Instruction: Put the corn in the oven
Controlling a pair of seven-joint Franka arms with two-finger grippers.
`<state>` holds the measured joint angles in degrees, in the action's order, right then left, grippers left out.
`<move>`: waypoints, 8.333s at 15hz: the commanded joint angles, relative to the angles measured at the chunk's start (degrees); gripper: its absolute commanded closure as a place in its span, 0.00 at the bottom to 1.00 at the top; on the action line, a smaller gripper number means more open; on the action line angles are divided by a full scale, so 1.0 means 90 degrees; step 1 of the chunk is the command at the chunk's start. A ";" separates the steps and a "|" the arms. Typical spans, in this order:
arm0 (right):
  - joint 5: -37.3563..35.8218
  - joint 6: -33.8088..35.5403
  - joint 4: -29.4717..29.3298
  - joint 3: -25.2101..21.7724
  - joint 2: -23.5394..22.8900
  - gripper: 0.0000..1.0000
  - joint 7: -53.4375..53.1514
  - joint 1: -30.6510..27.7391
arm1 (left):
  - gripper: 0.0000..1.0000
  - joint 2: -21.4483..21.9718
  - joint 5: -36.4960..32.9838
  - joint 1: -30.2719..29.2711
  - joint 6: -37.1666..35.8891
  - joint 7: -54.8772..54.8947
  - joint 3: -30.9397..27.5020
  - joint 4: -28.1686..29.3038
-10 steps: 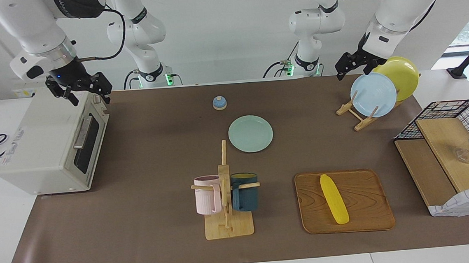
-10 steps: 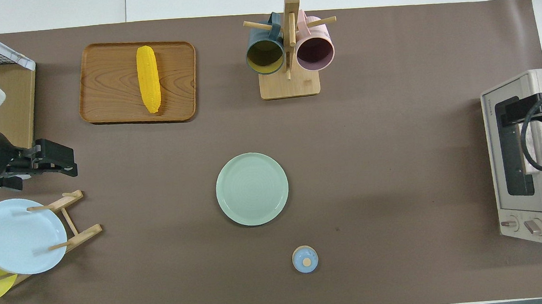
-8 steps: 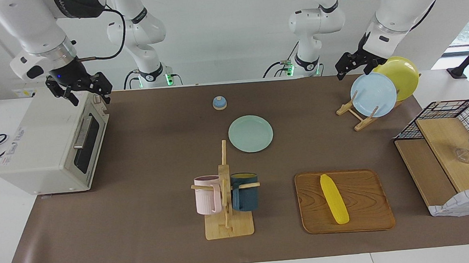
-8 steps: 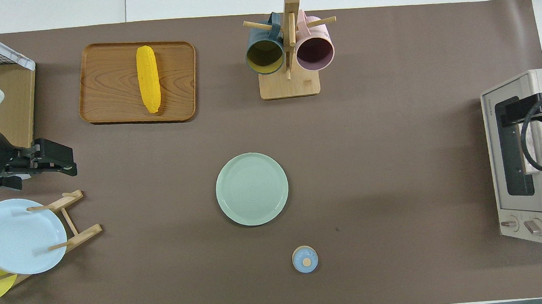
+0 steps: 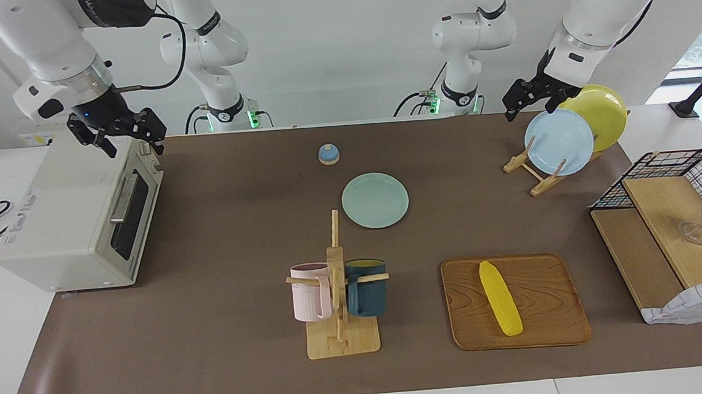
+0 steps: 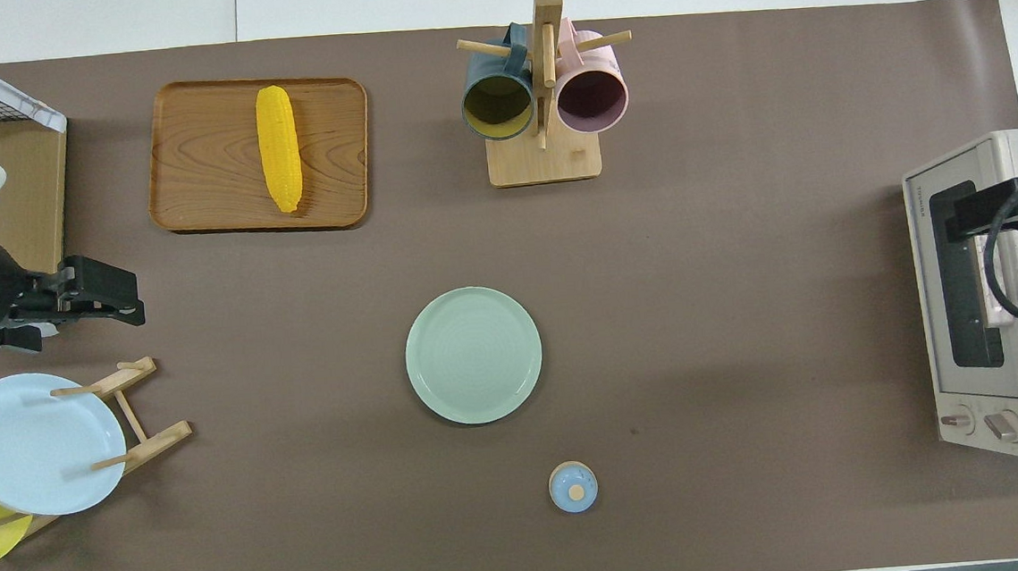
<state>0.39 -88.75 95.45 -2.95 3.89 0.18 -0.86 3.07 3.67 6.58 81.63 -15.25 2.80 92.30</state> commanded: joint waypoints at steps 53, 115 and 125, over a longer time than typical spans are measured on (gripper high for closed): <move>-0.0424 -0.4611 0.3417 0.0084 -0.0842 1.00 -0.0391 0.0086 | 1.00 -0.5168 -0.0048 0.0363 0.3773 0.0162 0.0031 -0.2600; -0.0053 -0.2004 -0.0418 0.0103 -0.2315 0.00 -0.3973 0.4069 | 0.00 0.0419 0.0003 0.0139 0.1118 0.0337 0.0011 0.1141; -0.0073 -0.2716 -0.0703 0.0279 -0.3176 0.00 -0.5635 0.4998 | 0.00 0.0002 0.0061 0.0431 0.0256 0.0279 -0.0252 0.0333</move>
<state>0.32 -112.51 90.45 -1.13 -23.83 -48.14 43.94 6.75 4.72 8.91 84.87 -12.88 2.29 101.18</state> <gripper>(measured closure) 0.000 0.000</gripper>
